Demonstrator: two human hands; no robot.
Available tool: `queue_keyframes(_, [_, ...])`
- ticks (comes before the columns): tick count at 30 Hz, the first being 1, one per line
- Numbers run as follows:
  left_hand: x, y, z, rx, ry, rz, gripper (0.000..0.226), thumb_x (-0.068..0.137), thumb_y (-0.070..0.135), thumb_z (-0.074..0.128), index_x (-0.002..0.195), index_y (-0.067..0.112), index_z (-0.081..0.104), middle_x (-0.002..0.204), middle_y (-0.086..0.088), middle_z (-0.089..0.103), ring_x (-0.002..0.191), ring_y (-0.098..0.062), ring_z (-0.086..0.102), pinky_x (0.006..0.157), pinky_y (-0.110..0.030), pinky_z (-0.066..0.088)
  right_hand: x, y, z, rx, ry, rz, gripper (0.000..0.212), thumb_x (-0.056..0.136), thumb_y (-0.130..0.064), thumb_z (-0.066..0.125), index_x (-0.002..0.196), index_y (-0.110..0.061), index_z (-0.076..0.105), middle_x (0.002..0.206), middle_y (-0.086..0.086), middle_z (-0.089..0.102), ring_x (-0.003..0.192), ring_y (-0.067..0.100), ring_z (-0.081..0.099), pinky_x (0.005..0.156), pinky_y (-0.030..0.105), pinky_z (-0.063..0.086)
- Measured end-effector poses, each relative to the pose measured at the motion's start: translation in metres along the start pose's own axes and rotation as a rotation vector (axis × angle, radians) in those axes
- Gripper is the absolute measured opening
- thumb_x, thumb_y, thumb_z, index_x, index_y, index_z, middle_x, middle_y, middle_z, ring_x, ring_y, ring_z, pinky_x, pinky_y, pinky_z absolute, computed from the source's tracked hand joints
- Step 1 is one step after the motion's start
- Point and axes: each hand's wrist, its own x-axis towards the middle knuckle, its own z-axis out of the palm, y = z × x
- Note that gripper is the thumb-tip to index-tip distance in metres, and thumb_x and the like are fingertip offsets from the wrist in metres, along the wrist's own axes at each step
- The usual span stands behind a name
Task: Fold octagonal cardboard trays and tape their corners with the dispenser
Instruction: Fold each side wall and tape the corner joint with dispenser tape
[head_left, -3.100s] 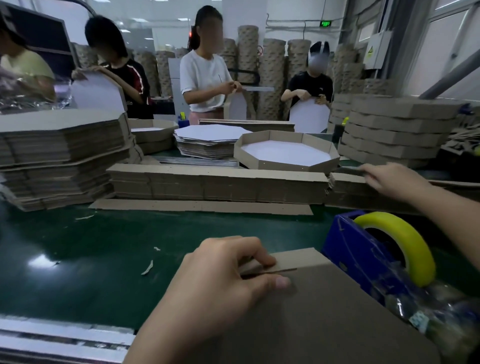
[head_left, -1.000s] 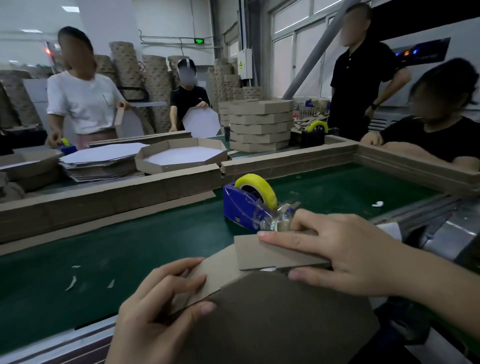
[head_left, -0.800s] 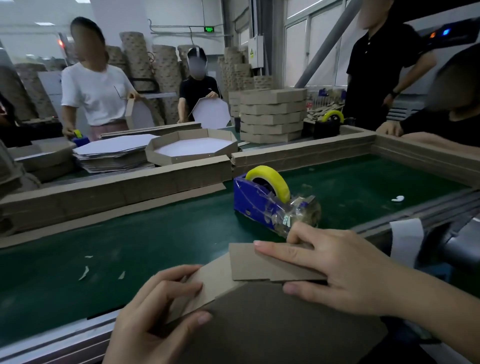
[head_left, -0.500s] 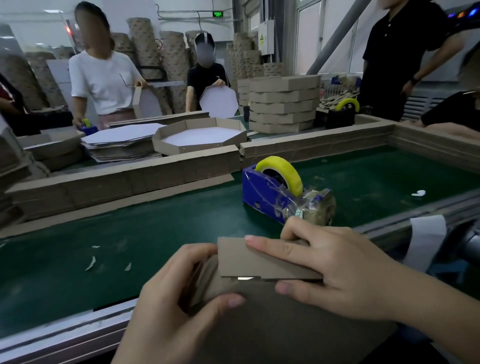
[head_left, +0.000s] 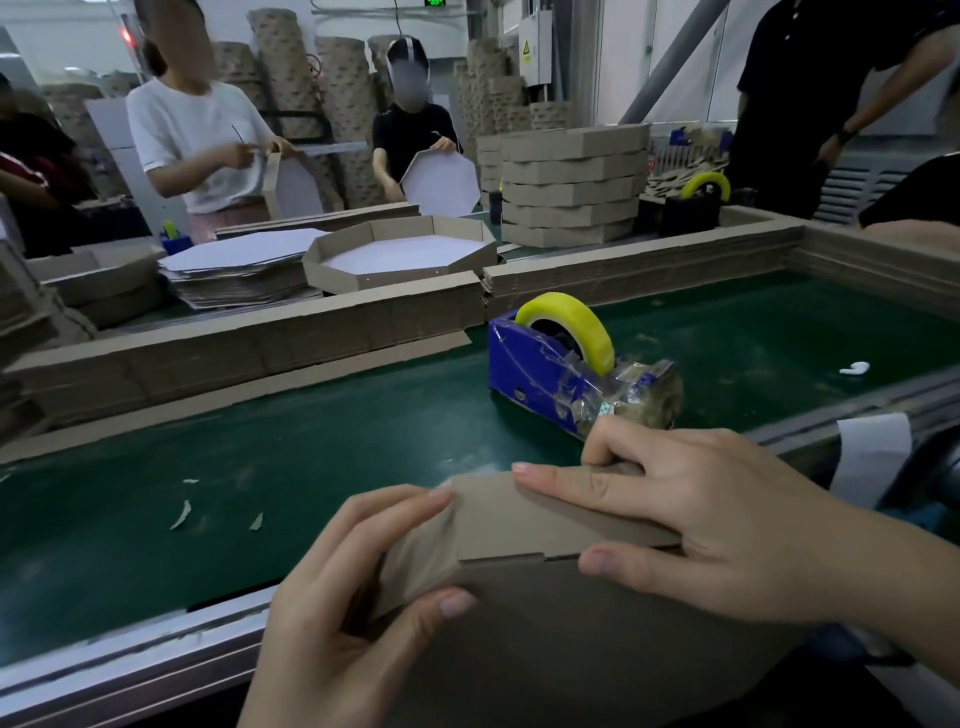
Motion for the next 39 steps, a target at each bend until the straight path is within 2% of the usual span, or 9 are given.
queue_keyframes(9, [-0.002, -0.004, -0.005, 0.017, -0.021, -0.021, 0.042, 0.086, 0.055, 0.059, 0.116, 0.026, 0.064, 0.115, 0.002, 0.062, 0.109, -0.017, 0.062, 0.088, -0.019, 0.046, 0.006, 0.002, -0.002, 0.012, -0.044, -0.015, 0.053, 0.096, -0.066, 0.026, 0.146, -0.049, 0.032, 0.099, -0.014, 0.043, 0.069, 0.002, 0.048, 0.059, 0.02, 0.037])
queue_keyframes(16, [-0.002, -0.005, -0.004, -0.025, -0.02, -0.032, 0.043, 0.085, 0.054, 0.062, 0.121, 0.031, 0.06, 0.118, 0.005, 0.06, 0.112, -0.016, 0.06, 0.088, -0.015, 0.044, 0.011, -0.001, 0.0, -0.021, -0.072, -0.025, 0.053, 0.097, -0.066, 0.022, 0.147, -0.05, 0.028, 0.099, -0.014, 0.042, 0.068, 0.0, 0.043, 0.056, 0.021, 0.039])
queue_keyframes(22, [-0.002, -0.006, -0.008, 0.037, -0.061, 0.005, 0.039, 0.088, 0.053, 0.057, 0.116, 0.026, 0.063, 0.114, -0.005, 0.061, 0.108, -0.016, 0.061, 0.087, -0.017, 0.045, 0.012, -0.001, -0.001, -0.04, -0.062, -0.041, 0.055, 0.097, -0.067, 0.02, 0.148, -0.048, 0.027, 0.099, -0.012, 0.041, 0.066, 0.002, 0.044, 0.055, 0.024, 0.042])
queue_keyframes(29, [0.003, -0.002, -0.014, 0.073, -0.115, -0.005, 0.031, 0.089, 0.047, 0.058, 0.112, 0.029, 0.066, 0.121, 0.0, 0.058, 0.108, -0.016, 0.061, 0.089, -0.015, 0.043, 0.013, -0.001, -0.002, -0.19, -0.097, -0.107, 0.073, 0.091, -0.069, 0.03, 0.154, -0.034, 0.017, 0.108, -0.007, 0.041, 0.08, 0.004, 0.044, 0.064, 0.026, 0.046])
queue_keyframes(31, [0.01, 0.003, -0.015, 0.113, -0.168, 0.001, 0.029, 0.087, 0.041, 0.059, 0.111, 0.029, 0.07, 0.127, 0.001, 0.057, 0.112, -0.015, 0.06, 0.09, -0.018, 0.045, 0.015, -0.002, -0.002, -0.201, -0.087, -0.129, 0.076, 0.091, -0.069, 0.027, 0.155, -0.03, 0.014, 0.111, -0.007, 0.041, 0.085, 0.005, 0.043, 0.07, 0.027, 0.047])
queue_keyframes(34, [0.026, 0.014, -0.009, 0.295, -0.288, 0.079, 0.033, 0.089, 0.044, 0.055, 0.115, 0.031, 0.07, 0.128, 0.006, 0.058, 0.113, -0.013, 0.059, 0.087, -0.032, 0.051, 0.022, -0.005, 0.0, -0.206, -0.066, -0.146, 0.084, 0.09, -0.071, 0.025, 0.156, -0.025, 0.003, 0.116, -0.009, 0.038, 0.096, 0.007, 0.044, 0.083, 0.03, 0.047])
queue_keyframes(37, [0.04, 0.021, -0.001, 0.503, -0.398, 0.164, 0.039, 0.092, 0.05, 0.046, 0.123, 0.036, 0.065, 0.116, 0.007, 0.062, 0.097, -0.015, 0.058, 0.077, -0.034, 0.05, 0.028, -0.008, 0.004, -0.151, -0.021, -0.128, 0.091, 0.088, -0.07, 0.039, 0.156, -0.027, -0.004, 0.107, -0.015, 0.037, 0.091, -0.001, 0.037, 0.082, 0.025, 0.043])
queue_keyframes(39, [0.042, 0.022, 0.001, 0.527, -0.422, 0.154, 0.041, 0.094, 0.051, 0.042, 0.125, 0.037, 0.064, 0.11, 0.005, 0.061, 0.092, -0.016, 0.057, 0.073, -0.032, 0.049, 0.028, -0.003, 0.005, -0.006, -0.006, -0.093, 0.091, 0.085, -0.067, 0.051, 0.154, -0.036, 0.001, 0.111, -0.018, 0.045, 0.099, -0.001, 0.045, 0.087, 0.027, 0.044])
